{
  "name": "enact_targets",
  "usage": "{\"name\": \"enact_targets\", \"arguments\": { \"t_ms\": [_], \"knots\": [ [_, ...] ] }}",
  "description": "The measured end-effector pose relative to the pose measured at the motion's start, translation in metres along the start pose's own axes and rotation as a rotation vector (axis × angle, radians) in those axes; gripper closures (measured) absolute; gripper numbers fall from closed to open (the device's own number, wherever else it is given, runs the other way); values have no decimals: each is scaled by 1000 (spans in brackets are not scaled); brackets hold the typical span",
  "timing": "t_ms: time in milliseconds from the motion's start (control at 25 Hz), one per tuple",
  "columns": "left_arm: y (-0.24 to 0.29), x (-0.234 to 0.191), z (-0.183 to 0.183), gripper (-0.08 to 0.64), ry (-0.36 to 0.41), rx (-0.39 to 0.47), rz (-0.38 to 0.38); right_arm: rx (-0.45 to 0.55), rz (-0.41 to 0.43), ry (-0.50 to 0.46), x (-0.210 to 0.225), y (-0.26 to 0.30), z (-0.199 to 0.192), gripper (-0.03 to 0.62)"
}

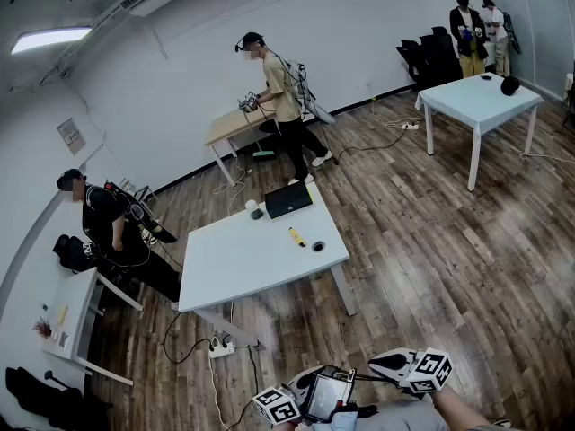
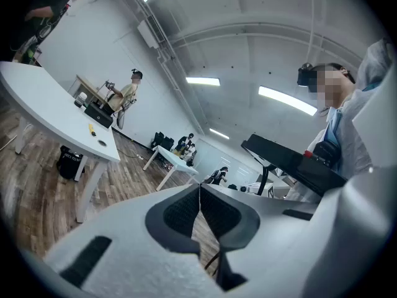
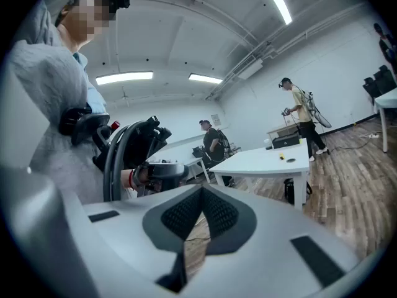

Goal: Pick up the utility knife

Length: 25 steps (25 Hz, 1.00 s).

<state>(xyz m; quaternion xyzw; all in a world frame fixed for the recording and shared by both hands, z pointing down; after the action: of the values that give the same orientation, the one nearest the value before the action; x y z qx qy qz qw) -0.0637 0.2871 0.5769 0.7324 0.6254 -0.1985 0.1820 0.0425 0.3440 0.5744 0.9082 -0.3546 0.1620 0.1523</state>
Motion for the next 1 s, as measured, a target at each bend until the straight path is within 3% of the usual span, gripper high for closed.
{"name": "enact_targets", "arguments": {
  "t_ms": [400, 1000],
  "knots": [
    [1, 2, 0, 541, -12, -1, 9, 10, 30, 4, -1, 1, 1, 565],
    [6, 4, -5, 541, -21, -11, 22, -23, 10, -32, 7, 1, -2, 561]
  ]
}}
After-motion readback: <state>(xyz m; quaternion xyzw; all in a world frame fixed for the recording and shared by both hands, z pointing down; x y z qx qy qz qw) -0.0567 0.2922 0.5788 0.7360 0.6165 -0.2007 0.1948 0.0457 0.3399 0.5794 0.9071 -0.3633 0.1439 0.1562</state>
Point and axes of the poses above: the fingertips, and each gripper's own axes: y forward along the fingers, x to its right, z out of its top, the point moved 1 cm from there along -y, backward along the fingers, and after that the axes turned 4 degrees about y, right-handed, at the moved point
